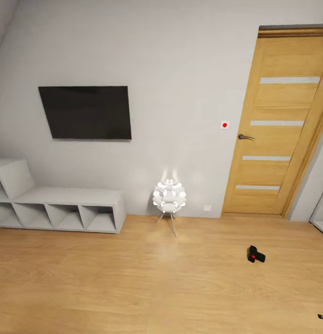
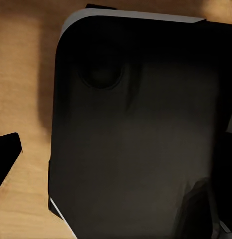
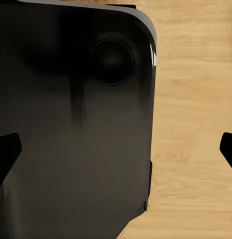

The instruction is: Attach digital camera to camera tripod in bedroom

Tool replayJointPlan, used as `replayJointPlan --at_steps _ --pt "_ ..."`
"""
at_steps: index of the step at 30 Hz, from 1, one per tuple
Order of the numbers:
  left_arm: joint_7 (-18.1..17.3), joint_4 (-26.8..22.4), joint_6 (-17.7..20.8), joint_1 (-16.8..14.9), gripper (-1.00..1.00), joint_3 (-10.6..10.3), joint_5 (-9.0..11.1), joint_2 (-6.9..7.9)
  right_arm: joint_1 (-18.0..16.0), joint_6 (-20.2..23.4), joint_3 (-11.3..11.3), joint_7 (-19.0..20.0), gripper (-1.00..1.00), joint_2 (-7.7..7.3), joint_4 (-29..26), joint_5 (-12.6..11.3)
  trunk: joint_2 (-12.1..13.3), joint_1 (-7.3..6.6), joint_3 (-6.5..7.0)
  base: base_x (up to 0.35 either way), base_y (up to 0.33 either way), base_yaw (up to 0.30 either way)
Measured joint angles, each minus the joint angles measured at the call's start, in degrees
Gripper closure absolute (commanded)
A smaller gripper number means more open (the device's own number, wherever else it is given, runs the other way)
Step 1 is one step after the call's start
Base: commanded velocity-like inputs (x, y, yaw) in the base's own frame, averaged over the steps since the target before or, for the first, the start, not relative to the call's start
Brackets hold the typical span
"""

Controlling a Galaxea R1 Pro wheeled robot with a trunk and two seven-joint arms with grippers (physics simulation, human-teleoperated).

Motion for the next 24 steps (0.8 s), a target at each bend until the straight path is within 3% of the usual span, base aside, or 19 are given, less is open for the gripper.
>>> replayJointPlan --at_steps 24 --pt "0.07 0.00 -0.09 0.00 -1.00 -0.01 0.30 0.05 0.00 0.00 0.00 0.03 -1.00 0.00 0.00 0.15 0.00 0.00 0.00 0.322 0.000 -0.291"
